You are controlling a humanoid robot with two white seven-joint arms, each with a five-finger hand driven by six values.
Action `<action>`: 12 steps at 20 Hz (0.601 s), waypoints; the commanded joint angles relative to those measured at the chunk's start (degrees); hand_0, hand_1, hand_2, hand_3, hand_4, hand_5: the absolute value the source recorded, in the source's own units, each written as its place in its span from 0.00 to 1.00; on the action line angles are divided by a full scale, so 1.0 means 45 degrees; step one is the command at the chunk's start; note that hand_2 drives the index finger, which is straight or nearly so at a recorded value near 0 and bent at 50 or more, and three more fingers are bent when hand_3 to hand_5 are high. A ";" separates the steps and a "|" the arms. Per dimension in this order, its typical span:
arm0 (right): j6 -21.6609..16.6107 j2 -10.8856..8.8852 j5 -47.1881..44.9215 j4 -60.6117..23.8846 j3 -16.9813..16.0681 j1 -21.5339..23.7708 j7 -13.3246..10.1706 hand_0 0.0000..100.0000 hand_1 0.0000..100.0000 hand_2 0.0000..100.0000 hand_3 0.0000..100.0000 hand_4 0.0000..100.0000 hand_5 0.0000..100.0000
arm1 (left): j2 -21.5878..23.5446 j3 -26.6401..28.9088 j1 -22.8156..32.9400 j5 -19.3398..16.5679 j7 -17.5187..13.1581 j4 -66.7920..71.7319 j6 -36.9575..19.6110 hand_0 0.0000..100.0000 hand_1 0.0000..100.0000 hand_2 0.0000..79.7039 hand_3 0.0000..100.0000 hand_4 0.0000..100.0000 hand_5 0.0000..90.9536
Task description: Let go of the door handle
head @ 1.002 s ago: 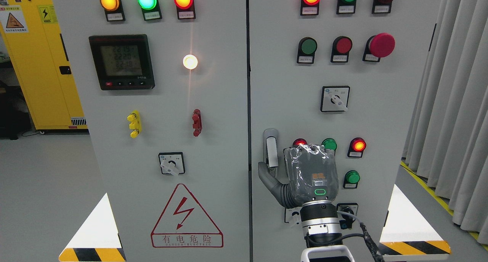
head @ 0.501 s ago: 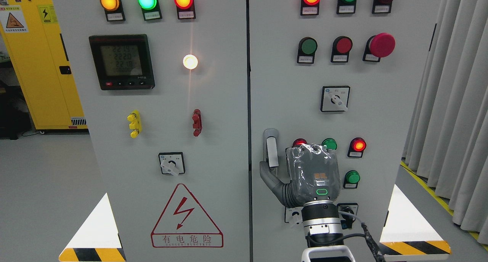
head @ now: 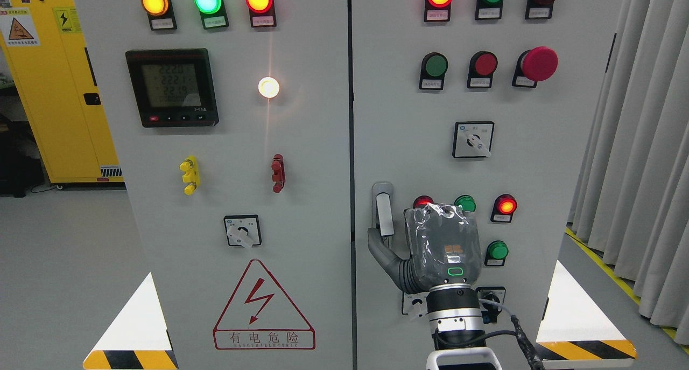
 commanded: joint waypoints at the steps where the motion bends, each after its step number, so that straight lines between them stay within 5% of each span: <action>1: 0.0100 0.0000 -0.0001 -0.0017 -0.0009 0.0015 -0.0007 0.38 0.31 1.00 1.00 1.00 1.00 | -0.0001 0.0000 0.0000 0.0000 0.0001 -0.0195 0.0004 0.12 0.56 0.00 0.00 0.00 0.00; 12: 0.0119 0.0000 -0.0040 -0.0037 -0.0087 0.0034 -0.0026 0.40 0.32 1.00 1.00 1.00 1.00 | -0.0001 0.0000 0.0000 0.0000 0.0001 -0.0195 0.0004 0.12 0.56 0.00 0.00 0.00 0.00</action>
